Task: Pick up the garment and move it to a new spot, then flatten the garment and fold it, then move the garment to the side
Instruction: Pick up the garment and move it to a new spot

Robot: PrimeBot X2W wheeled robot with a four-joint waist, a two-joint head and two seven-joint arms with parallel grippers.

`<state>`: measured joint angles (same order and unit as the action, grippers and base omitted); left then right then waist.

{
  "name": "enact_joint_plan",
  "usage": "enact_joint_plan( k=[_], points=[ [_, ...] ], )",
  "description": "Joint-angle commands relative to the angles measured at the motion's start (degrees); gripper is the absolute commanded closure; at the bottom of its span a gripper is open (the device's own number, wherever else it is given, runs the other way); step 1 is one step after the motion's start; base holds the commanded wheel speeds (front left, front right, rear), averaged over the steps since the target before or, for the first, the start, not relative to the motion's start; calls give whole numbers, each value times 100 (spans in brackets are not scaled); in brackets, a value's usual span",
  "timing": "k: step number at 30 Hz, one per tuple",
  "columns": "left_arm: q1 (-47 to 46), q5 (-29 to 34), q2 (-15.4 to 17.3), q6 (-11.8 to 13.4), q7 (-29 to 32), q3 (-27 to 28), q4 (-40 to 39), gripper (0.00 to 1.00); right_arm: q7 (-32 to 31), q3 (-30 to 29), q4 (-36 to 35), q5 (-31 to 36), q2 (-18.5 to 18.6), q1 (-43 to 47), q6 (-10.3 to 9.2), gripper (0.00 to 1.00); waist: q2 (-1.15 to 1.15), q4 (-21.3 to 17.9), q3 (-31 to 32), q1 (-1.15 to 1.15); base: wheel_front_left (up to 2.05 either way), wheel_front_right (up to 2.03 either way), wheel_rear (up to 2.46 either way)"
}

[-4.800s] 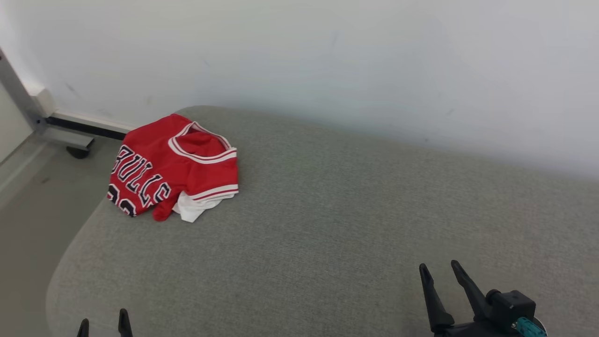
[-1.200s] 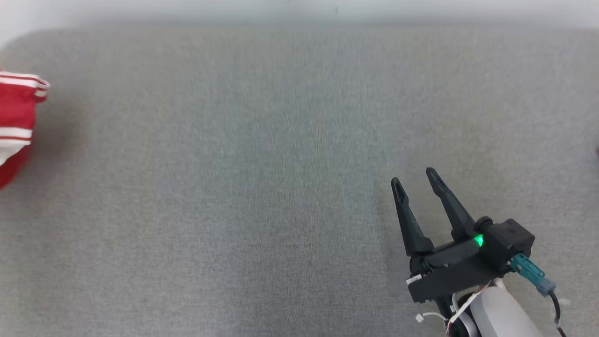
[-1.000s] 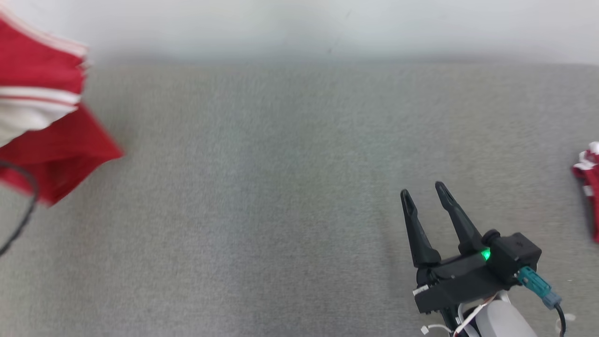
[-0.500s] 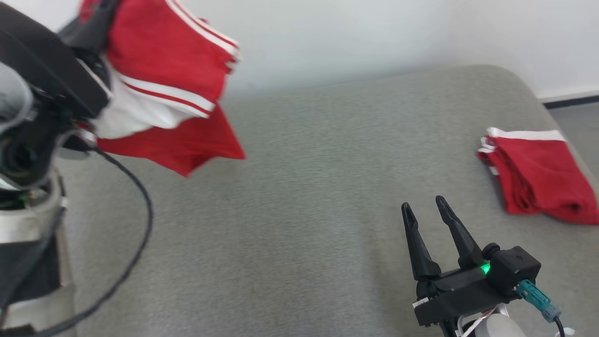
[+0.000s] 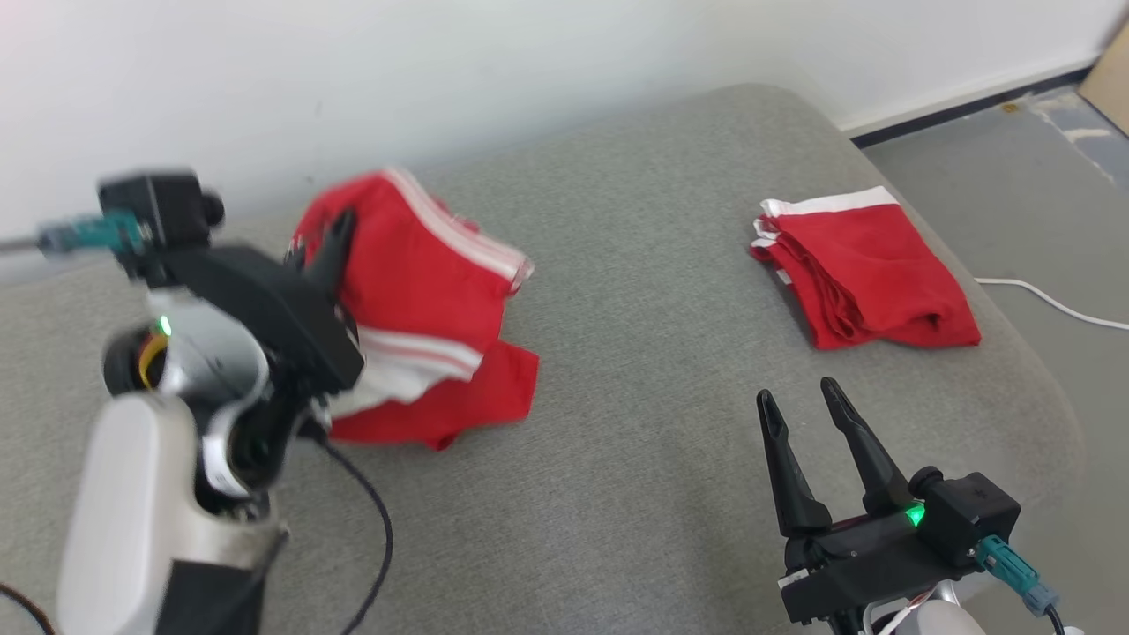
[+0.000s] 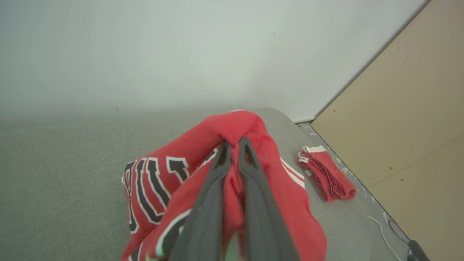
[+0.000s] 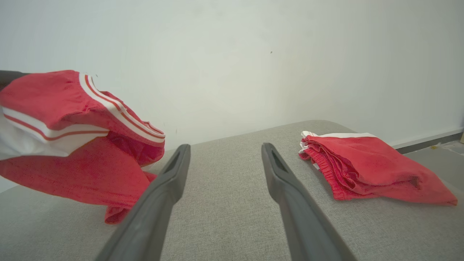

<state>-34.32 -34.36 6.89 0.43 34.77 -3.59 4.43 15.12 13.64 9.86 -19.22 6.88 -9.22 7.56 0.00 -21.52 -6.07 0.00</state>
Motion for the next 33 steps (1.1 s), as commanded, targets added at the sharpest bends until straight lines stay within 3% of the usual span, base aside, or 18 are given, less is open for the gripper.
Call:
enact_joint_plan(
  k=[1, 7, 8, 9, 14, 19, 28, 33],
  points=[
    [190, 49, -19, 12, -134, -7, 155, 100, 1, -1, -10, -51, 12, 63, -15, 0, 0, -124, -46, 0, 0, 0, 0],
    [783, 565, -134, 151, -1196, -169, 1212, 98, 1, 59, 15, -55, 50, 119, -14, 0, 0, 13, -29, 0, 0, 0, 0],
    [846, 642, -158, 148, -1379, -240, 1399, 66, 1, 68, 23, -57, 65, 126, -15, 0, 0, 61, -18, 0, 0, 0, 0],
    [878, 770, -173, 102, -1570, -354, 1569, 0, 1, 89, 29, -57, 83, 126, -14, 0, 0, 102, -14, 0, 0, 0, 0],
    [965, 1034, -211, -108, -2268, -699, 2165, 0, 1, 85, 42, -54, 161, 129, -14, 0, 0, 371, 63, 0, 0, 0, 0],
    [1071, 991, -256, -270, -2979, -701, 2228, 0, 1, 90, 55, -59, 220, 165, -14, 0, 0, 612, 170, 0, 0, 0, 0],
    [1814, 1084, -60, -375, -4631, -455, 1610, 0, 1, -146, -6, -40, 214, 338, -14, 0, 0, 1247, 388, 0, 0, 0, 0],
    [2473, 1150, 1, -389, -4966, -196, 1102, 0, 2, -461, -29, -1, 189, 468, -14, 0, 0, 1629, 507, 0, 0, 0, 0]
  ],
)
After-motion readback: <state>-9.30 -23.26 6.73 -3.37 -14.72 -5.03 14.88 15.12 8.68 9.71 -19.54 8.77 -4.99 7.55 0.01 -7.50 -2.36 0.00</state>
